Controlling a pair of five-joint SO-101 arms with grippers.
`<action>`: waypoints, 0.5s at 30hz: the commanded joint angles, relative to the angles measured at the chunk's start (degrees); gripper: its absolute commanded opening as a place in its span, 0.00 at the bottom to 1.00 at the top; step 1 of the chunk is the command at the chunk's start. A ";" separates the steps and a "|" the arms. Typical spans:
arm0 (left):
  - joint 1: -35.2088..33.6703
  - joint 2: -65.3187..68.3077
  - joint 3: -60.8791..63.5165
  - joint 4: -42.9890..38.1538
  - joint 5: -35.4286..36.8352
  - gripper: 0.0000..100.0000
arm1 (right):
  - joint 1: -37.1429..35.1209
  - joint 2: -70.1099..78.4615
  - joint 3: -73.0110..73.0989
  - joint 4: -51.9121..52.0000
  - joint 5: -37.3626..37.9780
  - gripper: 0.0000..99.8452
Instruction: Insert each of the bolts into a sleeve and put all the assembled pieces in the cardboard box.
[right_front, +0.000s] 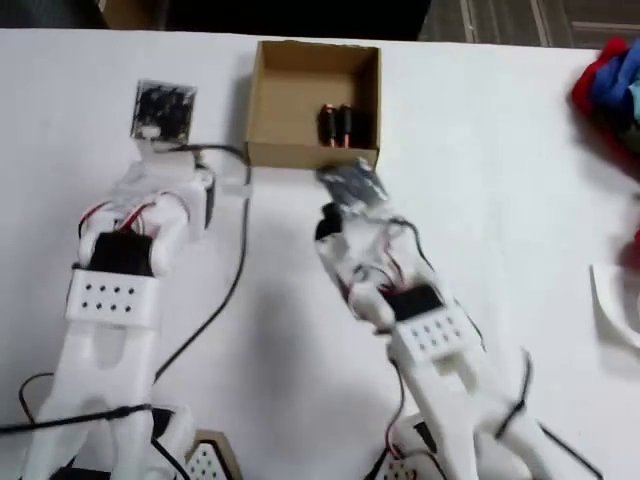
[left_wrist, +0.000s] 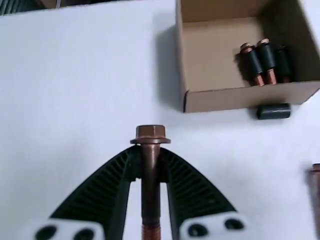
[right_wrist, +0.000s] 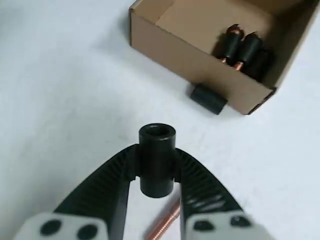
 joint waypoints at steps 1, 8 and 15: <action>5.01 6.15 -15.60 5.45 0.09 0.02 | 5.05 -7.87 2.55 -3.65 0.09 0.02; 11.78 37.54 -51.91 27.08 0.35 0.02 | 12.35 -15.87 6.86 -6.73 0.26 0.02; 14.24 58.29 -85.67 43.96 0.09 0.02 | 13.41 -40.57 18.55 -4.53 0.53 0.02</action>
